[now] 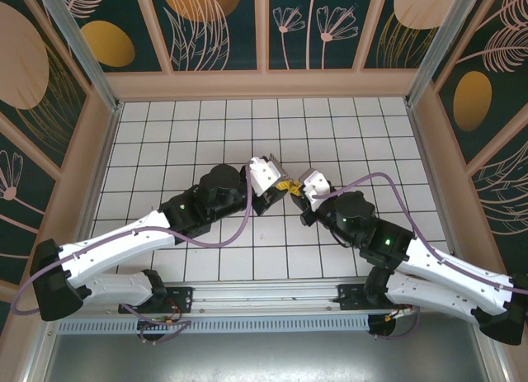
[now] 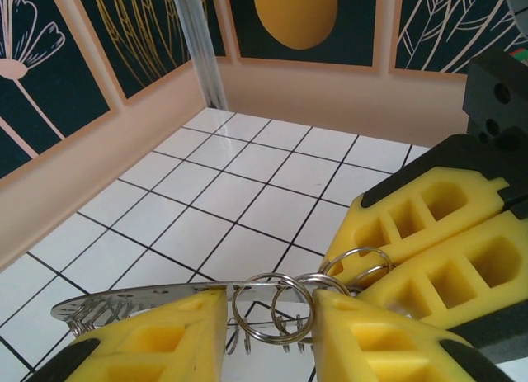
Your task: Put the keys on the keyring
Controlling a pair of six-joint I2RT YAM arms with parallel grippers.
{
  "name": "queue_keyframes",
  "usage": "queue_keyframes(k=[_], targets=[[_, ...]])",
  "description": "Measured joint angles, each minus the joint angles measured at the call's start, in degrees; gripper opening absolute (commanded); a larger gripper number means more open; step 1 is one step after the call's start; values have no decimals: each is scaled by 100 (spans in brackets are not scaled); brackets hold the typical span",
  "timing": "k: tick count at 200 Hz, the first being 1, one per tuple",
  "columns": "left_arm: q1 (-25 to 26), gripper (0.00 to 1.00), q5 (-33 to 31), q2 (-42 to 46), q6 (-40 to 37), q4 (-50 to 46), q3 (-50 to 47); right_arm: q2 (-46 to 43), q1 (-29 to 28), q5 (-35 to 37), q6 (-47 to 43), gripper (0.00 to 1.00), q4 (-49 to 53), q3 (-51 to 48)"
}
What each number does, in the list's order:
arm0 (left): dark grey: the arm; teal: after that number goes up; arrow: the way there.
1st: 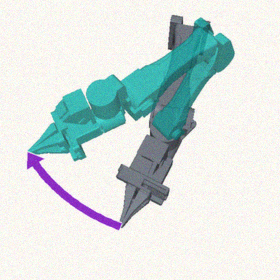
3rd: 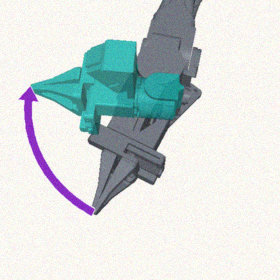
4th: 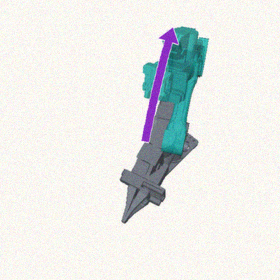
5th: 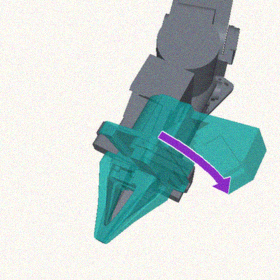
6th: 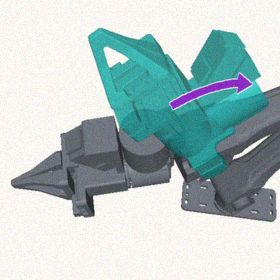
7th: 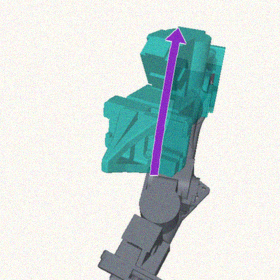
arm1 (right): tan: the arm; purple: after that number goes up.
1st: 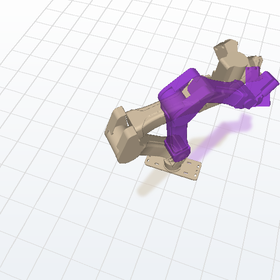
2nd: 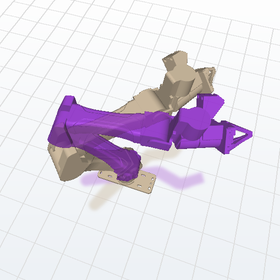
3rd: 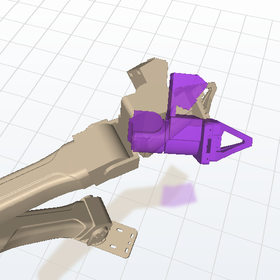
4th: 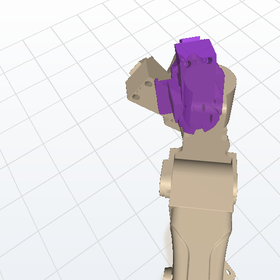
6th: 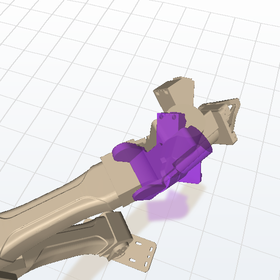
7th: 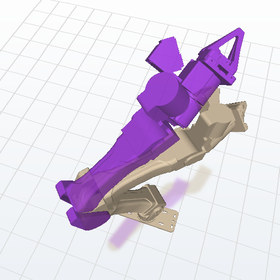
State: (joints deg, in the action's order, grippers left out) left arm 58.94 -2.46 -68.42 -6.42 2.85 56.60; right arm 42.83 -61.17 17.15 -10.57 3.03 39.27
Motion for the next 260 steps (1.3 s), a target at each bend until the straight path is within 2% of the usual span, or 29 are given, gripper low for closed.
queue_keyframes(k=[7, 31, 86, 120, 146, 180, 260], targets=[[0, 31, -20, 0, 0, 11, 0, 11, 0, 0, 2, 0, -22, 0], [22, 20, -122, -22, 11, 44, 0, 55, 7, 55, 20, 0, -79, 0], [111, 7, -195, -20, 7, 133, -2, 57, 17, 118, 17, 0, -127, -2], [120, 8, -216, -20, -20, 142, -2, 57, 22, 125, 17, 0, -142, -2], [125, 18, -262, -20, -17, 142, -2, 57, 22, 122, 15, 0, -149, -2], [142, 22, -461, -20, -7, 142, -2, 57, 22, 127, 15, 0, -151, -2], [190, 22, -855, 74, -11, 144, -2, 57, 22, 205, 4, 0, -111, -2]])
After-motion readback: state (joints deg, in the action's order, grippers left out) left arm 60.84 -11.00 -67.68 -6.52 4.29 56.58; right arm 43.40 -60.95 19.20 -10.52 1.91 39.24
